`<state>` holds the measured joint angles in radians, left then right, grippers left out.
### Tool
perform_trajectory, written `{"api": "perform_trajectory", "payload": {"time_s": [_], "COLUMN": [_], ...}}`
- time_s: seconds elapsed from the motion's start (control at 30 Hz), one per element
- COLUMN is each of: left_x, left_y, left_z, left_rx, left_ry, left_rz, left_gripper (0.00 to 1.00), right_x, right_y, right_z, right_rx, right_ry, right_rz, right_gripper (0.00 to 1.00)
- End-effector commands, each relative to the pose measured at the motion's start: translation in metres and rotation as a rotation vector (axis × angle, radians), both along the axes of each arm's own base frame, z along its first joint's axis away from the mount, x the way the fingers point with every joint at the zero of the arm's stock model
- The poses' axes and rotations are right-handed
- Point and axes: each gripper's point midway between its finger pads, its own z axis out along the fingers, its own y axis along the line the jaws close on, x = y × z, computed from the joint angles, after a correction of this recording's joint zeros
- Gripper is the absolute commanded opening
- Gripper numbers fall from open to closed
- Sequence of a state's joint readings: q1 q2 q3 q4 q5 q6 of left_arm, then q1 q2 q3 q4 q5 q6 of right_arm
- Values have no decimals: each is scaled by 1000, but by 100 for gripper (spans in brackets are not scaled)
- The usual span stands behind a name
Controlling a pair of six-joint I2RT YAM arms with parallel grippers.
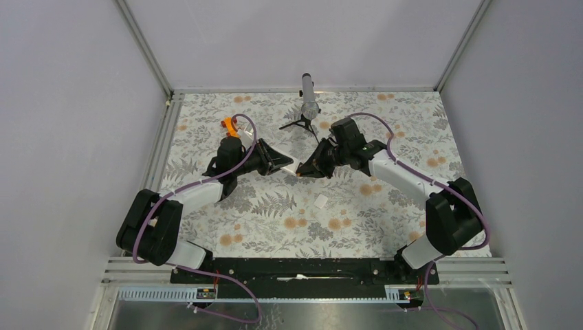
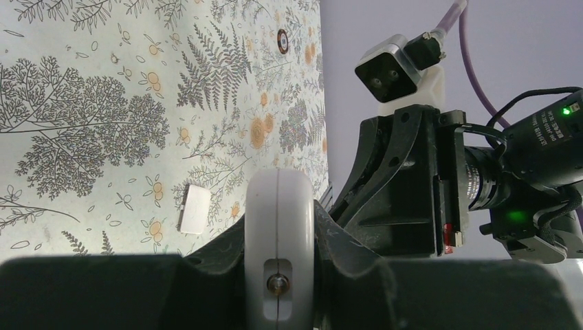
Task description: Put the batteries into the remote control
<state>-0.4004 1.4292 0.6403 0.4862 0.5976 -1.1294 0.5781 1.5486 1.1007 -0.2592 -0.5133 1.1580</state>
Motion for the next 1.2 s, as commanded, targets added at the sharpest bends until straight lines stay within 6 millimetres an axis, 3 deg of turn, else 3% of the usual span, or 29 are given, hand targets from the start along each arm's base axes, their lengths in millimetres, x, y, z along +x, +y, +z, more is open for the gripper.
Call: {"api": "perform_trajectory", "payload": {"time_s": [0.0, 0.4, 1.17], "left_x": [8, 6, -4], "left_y": [-4, -3, -3], "left_z": [35, 39, 47], "left_rx": [-33, -27, -53], "left_ry": [-120, -131, -166], "left_rz": [-3, -3, -35], "left_gripper": [0, 0, 0], "right_x": [0, -2, -1], "right_y": [8, 3, 7], "right_z": [10, 1, 5], "right_rx": [23, -11, 14], "right_ry": [8, 53, 36], "right_rz": [15, -6, 10], "right_gripper": [13, 15, 27]}}
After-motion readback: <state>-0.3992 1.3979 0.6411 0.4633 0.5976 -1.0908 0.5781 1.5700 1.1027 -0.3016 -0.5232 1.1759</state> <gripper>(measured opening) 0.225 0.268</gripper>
